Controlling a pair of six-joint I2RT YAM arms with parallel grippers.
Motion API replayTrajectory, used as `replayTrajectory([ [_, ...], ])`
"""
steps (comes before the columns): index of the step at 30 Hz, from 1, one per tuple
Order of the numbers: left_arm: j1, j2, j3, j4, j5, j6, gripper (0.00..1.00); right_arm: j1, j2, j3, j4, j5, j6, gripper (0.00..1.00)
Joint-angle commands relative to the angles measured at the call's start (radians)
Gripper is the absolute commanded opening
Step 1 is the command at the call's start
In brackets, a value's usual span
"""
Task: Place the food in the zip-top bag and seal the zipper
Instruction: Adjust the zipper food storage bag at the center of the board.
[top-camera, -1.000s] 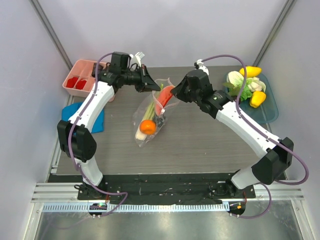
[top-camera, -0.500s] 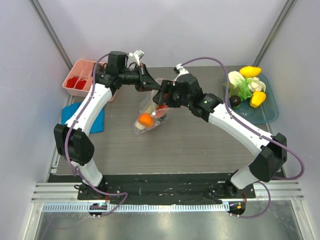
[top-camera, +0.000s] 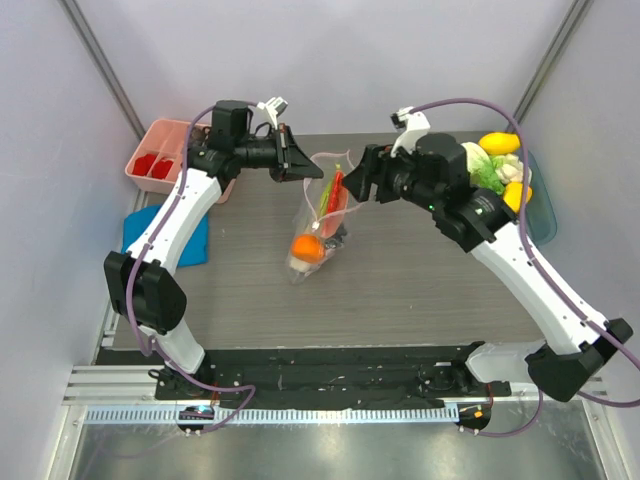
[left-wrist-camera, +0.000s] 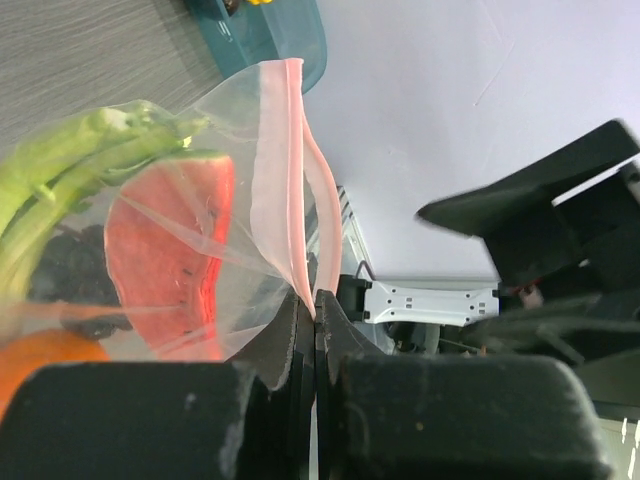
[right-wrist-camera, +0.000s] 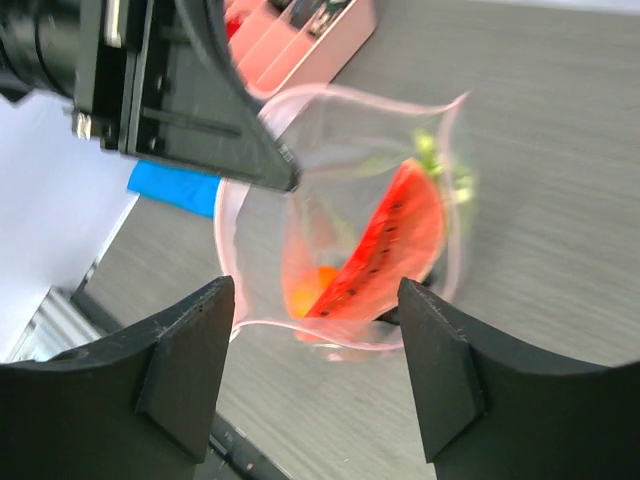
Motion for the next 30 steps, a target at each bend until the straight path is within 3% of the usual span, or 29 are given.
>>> replayTrajectory([
  [1, 0.006, -0.065, -0.013, 0.079, 0.05, -0.015, 0.0, -0.04, -0.029, 0.021, -0.103, 0.061, -0.021, 0.69],
  [5, 0.006, -0.068, -0.022, 0.078, 0.048, -0.013, 0.0, -0.089, 0.023, -0.011, -0.152, 0.035, 0.012, 0.67],
  [13, 0.006, -0.085, -0.02, 0.032, 0.024, 0.024, 0.0, -0.128, 0.091, -0.049, -0.166, -0.257, 0.092, 0.56],
  [15, 0.006, -0.09, -0.02, 0.011, 0.019, 0.033, 0.0, -0.131, 0.1, -0.068, -0.165, -0.252, 0.097, 0.43],
  [16, 0.004, -0.091, -0.02, -0.002, 0.017, 0.04, 0.0, -0.134, 0.103, -0.066, -0.163, -0.254, 0.098, 0.32],
  [17, 0.003, -0.096, -0.016, -0.019, 0.011, 0.074, 0.0, -0.138, 0.107, -0.059, -0.159, -0.272, 0.1, 0.05],
  [18, 0.001, -0.099, -0.01, -0.098, -0.031, 0.103, 0.0, -0.144, 0.109, -0.036, -0.153, -0.29, 0.107, 0.01],
  [20, -0.013, -0.104, 0.048, -0.245, -0.14, 0.266, 0.0, -0.154, 0.101, 0.009, -0.117, -0.364, 0.121, 0.01],
  [22, -0.077, -0.096, 0.111, -0.474, -0.4, 0.414, 0.0, -0.154, 0.066, 0.029, -0.065, -0.431, 0.176, 0.01],
  [25, -0.169, -0.074, 0.217, -0.635, -0.723, 0.632, 0.0, -0.145, 0.029, 0.033, 0.064, -0.513, 0.284, 0.01],
  [28, -0.174, -0.091, 0.23, -0.649, -0.769, 0.682, 0.03, -0.137, 0.04, 0.041, 0.058, -0.557, 0.308, 0.01],
  [30, -0.174, -0.11, 0.237, -0.645, -0.722, 0.695, 0.06, -0.137, 0.043, 0.029, 0.049, -0.573, 0.316, 0.01],
])
